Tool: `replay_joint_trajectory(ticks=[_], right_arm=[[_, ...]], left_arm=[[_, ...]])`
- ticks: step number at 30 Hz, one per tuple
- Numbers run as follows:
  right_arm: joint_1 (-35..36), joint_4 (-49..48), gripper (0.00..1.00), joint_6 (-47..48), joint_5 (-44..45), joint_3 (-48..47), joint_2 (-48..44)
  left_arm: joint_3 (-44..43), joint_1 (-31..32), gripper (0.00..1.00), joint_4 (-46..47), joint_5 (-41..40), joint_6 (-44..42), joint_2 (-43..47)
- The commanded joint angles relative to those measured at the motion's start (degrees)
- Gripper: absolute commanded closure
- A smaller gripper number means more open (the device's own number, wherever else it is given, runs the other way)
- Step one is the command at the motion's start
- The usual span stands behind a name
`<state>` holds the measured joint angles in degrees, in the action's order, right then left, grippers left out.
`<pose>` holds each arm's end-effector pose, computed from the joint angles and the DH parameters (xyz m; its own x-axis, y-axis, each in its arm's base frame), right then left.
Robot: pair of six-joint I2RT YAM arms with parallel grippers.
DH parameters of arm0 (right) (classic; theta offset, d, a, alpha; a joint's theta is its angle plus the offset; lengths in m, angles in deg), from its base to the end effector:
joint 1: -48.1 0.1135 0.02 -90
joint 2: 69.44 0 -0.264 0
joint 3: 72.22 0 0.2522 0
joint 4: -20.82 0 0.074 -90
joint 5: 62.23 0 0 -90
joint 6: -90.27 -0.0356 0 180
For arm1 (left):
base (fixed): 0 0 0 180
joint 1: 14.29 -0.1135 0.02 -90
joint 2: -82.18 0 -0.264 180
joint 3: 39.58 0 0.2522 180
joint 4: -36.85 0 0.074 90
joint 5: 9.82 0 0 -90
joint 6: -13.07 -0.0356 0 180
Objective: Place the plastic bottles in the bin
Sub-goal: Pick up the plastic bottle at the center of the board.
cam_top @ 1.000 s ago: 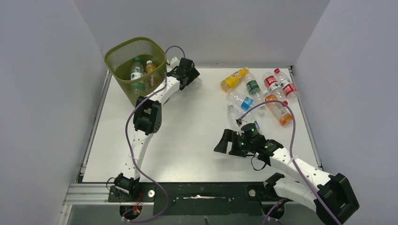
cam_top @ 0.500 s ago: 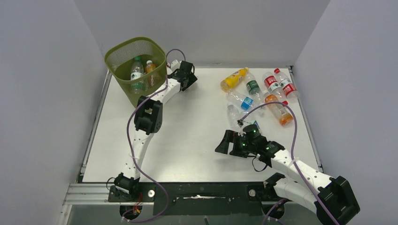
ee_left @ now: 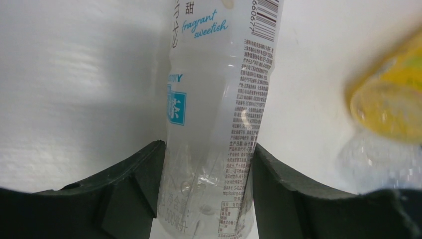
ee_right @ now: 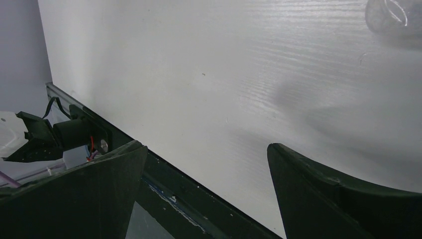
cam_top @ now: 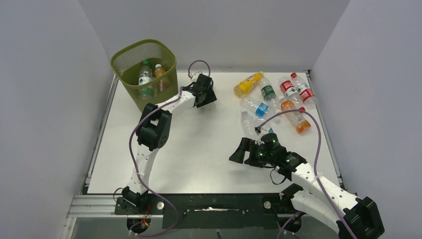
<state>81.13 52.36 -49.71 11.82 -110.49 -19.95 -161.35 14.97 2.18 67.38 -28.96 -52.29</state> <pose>0.1417 0.1038 0.1917 -0.8969 0.2951 -0.3293 -0.0099 0.7311 0.6822 0.4615 -0.2495 0.1665 -0.6865 -0.4456 -0.5745 -0.2453 0.8858 -0.3939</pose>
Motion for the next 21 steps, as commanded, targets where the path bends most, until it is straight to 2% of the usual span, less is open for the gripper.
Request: replay_joint_trajectory(ticks=[1, 5, 10, 17, 21], right_arm=[[0.1, 1.9, 0.02, -0.6, 1.3, -2.1, -1.9], [0.3, 3.1, 0.02, -0.7, 1.8, -3.2, -1.5], [0.4, 3.2, 0.02, -0.9, 1.9, -4.8, 0.2], [1.1, 2.6, 0.02, -0.9, 1.6, -8.0, 4.2], [1.8, 2.2, 0.02, -1.1, 1.8, -9.5, 6.0]], left_arm=[[3.9, 3.2, 0.55, 1.2, 5.8, -8.2, 10.7], [5.6, 3.2, 0.55, -0.5, 12.2, -13.1, 16.8], [1.9, 2.6, 0.55, -7.2, 16.5, -19.5, 23.6], [-9.4, -1.2, 0.55, -18.6, 17.2, -23.8, 30.2], [-14.3, -4.1, 0.54, -21.5, 17.8, -24.7, 33.4]])
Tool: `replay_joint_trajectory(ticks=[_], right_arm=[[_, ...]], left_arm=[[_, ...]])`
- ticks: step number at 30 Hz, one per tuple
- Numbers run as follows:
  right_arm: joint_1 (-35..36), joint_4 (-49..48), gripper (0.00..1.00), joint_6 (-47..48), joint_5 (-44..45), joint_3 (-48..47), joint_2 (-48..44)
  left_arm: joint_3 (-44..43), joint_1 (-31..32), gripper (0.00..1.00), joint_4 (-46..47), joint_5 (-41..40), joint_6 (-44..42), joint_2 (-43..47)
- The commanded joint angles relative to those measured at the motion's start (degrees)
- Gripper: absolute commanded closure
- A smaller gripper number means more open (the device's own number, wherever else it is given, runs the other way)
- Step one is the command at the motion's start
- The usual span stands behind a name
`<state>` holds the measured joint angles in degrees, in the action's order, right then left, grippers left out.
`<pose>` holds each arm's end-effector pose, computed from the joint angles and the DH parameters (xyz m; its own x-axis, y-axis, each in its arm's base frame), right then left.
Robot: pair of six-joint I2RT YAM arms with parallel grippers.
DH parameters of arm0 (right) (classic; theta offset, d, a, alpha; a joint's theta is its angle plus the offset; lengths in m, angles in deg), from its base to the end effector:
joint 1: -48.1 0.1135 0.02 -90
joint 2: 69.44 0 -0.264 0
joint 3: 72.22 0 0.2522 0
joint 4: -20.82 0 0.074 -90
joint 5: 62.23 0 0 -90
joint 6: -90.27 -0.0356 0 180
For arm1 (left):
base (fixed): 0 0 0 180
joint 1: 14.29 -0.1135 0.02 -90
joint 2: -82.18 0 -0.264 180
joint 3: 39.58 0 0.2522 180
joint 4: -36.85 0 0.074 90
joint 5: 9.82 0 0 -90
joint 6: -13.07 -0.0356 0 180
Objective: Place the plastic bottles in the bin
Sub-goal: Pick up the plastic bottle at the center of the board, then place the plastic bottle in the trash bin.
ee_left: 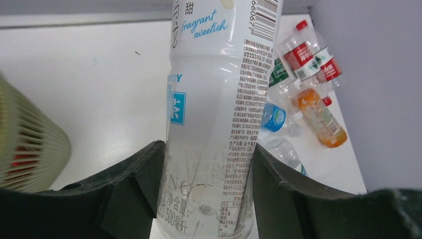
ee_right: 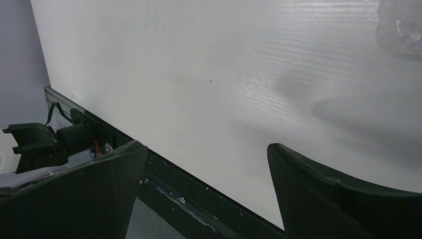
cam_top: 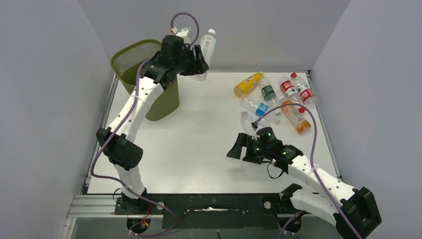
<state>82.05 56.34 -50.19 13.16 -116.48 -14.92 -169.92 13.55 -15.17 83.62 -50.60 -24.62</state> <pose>0.1531 0.1139 0.2058 -0.9078 0.2885 -0.3046 0.0215 0.7571 0.6529 0.3737 -0.1998 0.4147 -0.6054 -0.1810 -0.7751 0.2726 0.8678 -0.4155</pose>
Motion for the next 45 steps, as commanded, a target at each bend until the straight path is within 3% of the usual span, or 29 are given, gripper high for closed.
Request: replay_joint_trajectory(ticks=[1, 12, 25, 26, 29, 38, 45], right_arm=[[1.2, -1.9, 0.02, -0.8, 0.6, -3.7, 1.3], [4.3, -3.1, 0.02, -2.0, 1.8, -4.8, 4.1], [5.7, -5.0, 0.02, -2.5, 2.1, -4.0, 5.4], [5.7, -5.2, 0.02, -2.5, 2.1, -3.9, 5.5], [5.7, -5.7, 0.02, -2.5, 1.8, -3.9, 6.2], [6.0, -6.0, 0.02, -2.3, 1.8, -4.4, 7.0], [6.0, -2.8, 0.02, -0.8, 4.0, -6.9, 7.5]], left_arm=[[-6.3, -3.8, 0.54, -4.6, 1.4, -3.2, 6.6], [-3.0, -21.2, 0.54, -4.6, 2.1, -3.5, 13.5], [8.5, -28.1, 0.51, -2.9, 0.1, -4.2, 16.7], [9.2, -28.4, 0.49, -3.0, 0.3, -4.2, 16.6], [9.2, -28.6, 0.13, -4.0, -0.2, -4.5, 16.2], [7.7, -29.1, 0.11, -4.6, -2.1, -4.5, 18.4], [9.3, -28.6, 0.11, -2.3, 3.8, -2.0, 19.9]])
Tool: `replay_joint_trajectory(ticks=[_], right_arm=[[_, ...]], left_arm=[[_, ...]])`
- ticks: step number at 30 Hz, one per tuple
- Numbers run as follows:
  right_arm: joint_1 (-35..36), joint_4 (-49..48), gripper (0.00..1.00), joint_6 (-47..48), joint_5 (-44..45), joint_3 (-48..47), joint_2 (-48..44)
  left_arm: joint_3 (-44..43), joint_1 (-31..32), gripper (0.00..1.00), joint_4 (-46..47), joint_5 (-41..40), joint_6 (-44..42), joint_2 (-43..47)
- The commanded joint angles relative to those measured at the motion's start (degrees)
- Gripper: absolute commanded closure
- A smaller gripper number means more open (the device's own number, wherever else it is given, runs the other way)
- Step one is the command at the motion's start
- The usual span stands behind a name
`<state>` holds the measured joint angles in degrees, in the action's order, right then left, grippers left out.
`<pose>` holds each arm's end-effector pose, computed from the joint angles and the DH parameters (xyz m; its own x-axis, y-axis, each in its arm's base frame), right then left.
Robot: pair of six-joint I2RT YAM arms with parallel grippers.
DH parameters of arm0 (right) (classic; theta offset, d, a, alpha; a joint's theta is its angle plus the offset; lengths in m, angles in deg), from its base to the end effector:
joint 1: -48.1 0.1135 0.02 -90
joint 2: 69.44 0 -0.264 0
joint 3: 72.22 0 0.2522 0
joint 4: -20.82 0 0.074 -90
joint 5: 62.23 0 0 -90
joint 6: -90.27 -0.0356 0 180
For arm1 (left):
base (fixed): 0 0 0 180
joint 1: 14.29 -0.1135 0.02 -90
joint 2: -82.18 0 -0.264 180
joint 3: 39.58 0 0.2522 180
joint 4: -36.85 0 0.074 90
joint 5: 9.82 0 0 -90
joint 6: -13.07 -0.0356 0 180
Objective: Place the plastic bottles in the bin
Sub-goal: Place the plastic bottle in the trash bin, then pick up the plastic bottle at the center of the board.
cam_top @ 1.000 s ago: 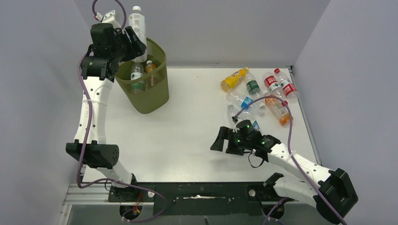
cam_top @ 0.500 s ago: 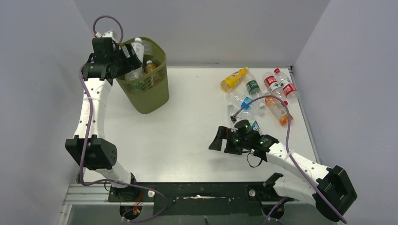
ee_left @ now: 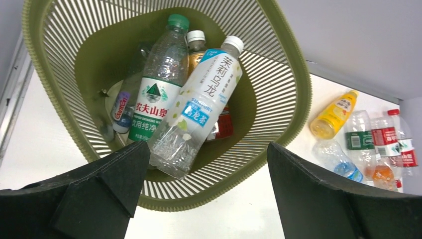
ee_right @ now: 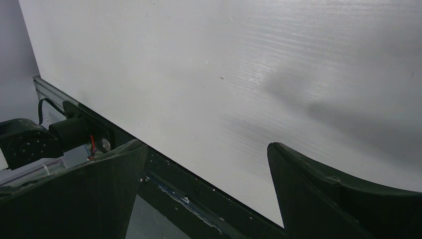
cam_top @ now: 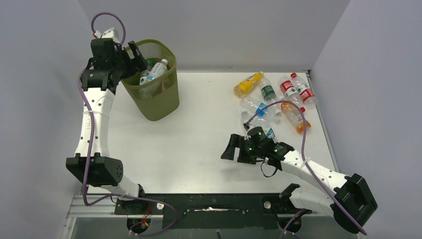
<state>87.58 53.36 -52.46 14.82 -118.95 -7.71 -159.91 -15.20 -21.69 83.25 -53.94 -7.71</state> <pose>0.1585 0.1409 0.2005 -0.9309 0.2380 -0.2772 0.0072 0.7706 0.6373 0.3336 0.0034 0.4537 -0.4458 -0.3971 -0.8022 -0.1551 0.9169 -0.3678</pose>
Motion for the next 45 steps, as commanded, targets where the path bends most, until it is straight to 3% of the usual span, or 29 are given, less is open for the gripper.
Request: replay_joint_trajectory(ticks=[1, 9, 17, 20, 23, 29, 45], right_arm=[[0.5, 1.6, 0.02, 2.1, 3.4, -5.6, 0.4], [-0.5, 15.9, 0.02, 8.6, 14.8, -18.7, 3.6], [-6.8, 30.8, 0.02, 9.2, 33.4, -25.7, 4.1], [-14.3, 29.7, 0.02, 13.2, 31.2, -23.9, 3.7], [-17.4, 27.0, 0.02, 16.5, 27.8, -22.5, 3.1], [-17.7, 19.9, 0.01, 21.9, 19.0, -21.5, 5.2], [-17.7, 14.0, 0.08, 26.9, 16.6, -23.0, 18.9]], left_arm=[[0.0, 0.9, 0.11, 4.9, 4.4, 1.8, 3.6], [0.1, 12.1, 0.11, 6.1, 1.4, 2.5, 4.9], [2.4, 21.8, 0.11, 7.9, -2.0, 3.4, 5.7], [3.9, 23.7, 0.1, 9.0, -2.3, 3.7, 6.0], [5.3, 24.9, 0.1, 9.5, -2.4, 3.9, 6.0], [9.3, 26.5, 0.1, 10.9, -2.2, 4.2, 6.8], [19.0, 28.4, 0.1, 12.4, -0.8, 5.1, 9.0]])
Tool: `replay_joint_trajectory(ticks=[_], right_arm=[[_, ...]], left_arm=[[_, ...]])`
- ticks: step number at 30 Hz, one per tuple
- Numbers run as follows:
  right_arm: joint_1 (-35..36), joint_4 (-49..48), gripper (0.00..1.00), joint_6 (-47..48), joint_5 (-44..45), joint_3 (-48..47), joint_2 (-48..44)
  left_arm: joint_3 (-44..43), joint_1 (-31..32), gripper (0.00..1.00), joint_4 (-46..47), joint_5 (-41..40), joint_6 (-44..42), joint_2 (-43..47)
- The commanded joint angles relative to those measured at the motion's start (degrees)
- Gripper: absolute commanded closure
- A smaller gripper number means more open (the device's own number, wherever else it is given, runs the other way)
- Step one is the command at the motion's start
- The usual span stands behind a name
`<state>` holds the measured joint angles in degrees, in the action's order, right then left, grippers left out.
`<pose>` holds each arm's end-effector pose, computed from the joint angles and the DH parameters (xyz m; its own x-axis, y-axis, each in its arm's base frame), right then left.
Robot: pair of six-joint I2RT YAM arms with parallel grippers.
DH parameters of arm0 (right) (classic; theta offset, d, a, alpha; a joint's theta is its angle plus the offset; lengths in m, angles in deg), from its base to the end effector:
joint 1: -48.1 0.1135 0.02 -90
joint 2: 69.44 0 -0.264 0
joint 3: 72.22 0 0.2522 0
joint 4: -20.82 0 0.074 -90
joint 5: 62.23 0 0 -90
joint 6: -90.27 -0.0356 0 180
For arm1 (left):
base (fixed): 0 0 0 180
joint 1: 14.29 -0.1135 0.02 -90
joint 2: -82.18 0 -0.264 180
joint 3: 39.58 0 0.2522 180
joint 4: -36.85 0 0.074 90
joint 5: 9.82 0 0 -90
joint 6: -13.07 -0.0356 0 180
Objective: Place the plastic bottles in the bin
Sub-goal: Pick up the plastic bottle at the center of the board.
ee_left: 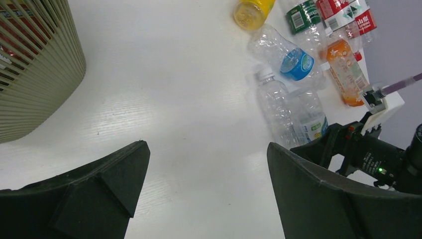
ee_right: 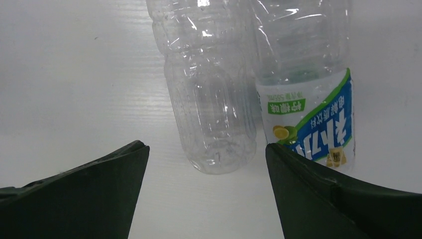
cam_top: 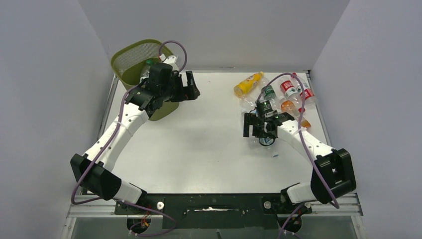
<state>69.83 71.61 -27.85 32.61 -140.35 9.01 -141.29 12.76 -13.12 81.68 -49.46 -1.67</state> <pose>0.2502 0.0965 0.2311 -0.8734 0.1575 -0.4609 0.0914 0.9825 0.1626 0.2887 -0.1484 0.3951 -0.6388 -0.1916 -0.7451 0.2025 0.8925 -0.4031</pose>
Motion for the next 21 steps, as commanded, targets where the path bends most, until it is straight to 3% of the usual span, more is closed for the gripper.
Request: replay_joint_trajectory(ticks=[1, 8, 11, 17, 21], right_arm=[[0.1, -4.7, 0.09, 2.5, -1.5, -1.6, 3.2], [0.2, -7.0, 0.16, 2.8, -4.5, -1.5, 9.1], [0.8, -7.9, 0.24, 2.4, -5.1, -0.8, 10.2], [2.8, -9.2, 0.43, 1.1, -6.6, 0.8, 9.8], [4.4, -10.3, 0.47, 0.7, -9.7, 1.1, 5.2]], left_arm=[[0.7, 0.5, 0.1, 3.8, 0.7, 0.7, 3.0], [2.2, 1.0, 0.1, 4.3, 1.9, 1.3, 3.0], [3.7, 1.2, 0.1, 4.8, 2.3, 1.8, 3.1], [6.9, 1.5, 0.1, 6.9, 4.4, 3.4, 3.4], [9.0, 1.5, 0.1, 9.4, 7.2, 5.0, 3.9]])
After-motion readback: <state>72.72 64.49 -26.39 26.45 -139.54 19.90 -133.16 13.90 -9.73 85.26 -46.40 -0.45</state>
